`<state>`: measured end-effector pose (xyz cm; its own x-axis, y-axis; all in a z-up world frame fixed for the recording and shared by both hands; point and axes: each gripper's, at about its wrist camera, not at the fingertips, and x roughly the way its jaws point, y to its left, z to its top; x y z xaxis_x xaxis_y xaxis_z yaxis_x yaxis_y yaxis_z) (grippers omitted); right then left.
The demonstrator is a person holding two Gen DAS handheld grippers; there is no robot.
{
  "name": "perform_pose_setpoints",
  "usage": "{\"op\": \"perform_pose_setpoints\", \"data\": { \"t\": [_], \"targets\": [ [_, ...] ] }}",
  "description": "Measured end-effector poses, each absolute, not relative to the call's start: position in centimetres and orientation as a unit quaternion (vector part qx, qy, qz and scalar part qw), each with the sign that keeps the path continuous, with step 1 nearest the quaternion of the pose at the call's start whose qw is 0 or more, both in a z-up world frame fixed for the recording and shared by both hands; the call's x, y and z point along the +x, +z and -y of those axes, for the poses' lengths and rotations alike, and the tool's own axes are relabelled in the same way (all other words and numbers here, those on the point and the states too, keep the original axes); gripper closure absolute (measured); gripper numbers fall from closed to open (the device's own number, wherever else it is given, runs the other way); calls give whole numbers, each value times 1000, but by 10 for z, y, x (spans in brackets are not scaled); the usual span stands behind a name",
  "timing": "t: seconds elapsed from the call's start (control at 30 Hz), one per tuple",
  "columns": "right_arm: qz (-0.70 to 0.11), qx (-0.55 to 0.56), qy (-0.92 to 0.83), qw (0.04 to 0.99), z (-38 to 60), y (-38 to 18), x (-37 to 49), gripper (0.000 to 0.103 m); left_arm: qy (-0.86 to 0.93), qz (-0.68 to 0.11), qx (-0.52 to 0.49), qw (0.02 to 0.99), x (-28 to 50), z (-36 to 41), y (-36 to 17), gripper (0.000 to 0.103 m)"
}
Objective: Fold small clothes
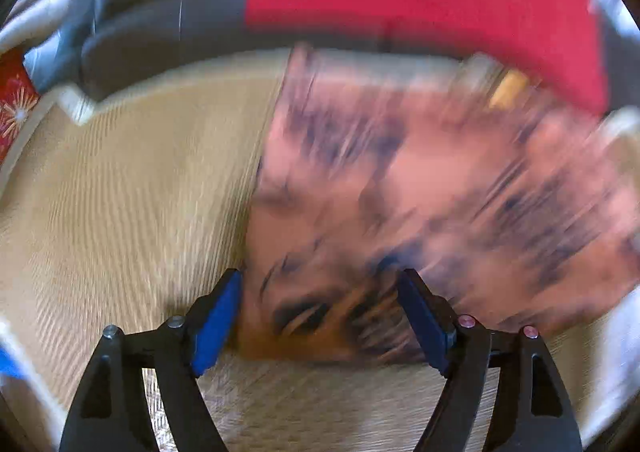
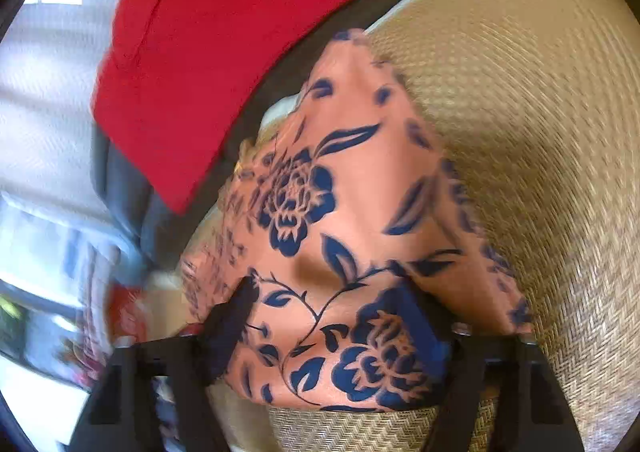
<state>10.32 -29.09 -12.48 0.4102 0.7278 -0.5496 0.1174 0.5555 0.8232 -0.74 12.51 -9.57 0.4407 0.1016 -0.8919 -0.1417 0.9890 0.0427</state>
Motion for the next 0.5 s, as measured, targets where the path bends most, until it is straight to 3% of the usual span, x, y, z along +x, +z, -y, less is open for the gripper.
{"op": "perform_pose_setpoints", "data": {
  "t": [0.03, 0.27, 0.5],
  "targets": [
    [-501, 425, 203, 726, 296, -122, 100, 30, 73, -491, -17, 868, -15, -125, -89, 22],
    [-483, 365, 222, 764, 301, -64, 106, 22, 91, -481, -34, 871, -27, -126, -57, 22],
    [-507, 383, 217, 741, 266, -84, 201, 21, 114, -470, -47, 874, -38, -125, -27, 22]
  ]
}}
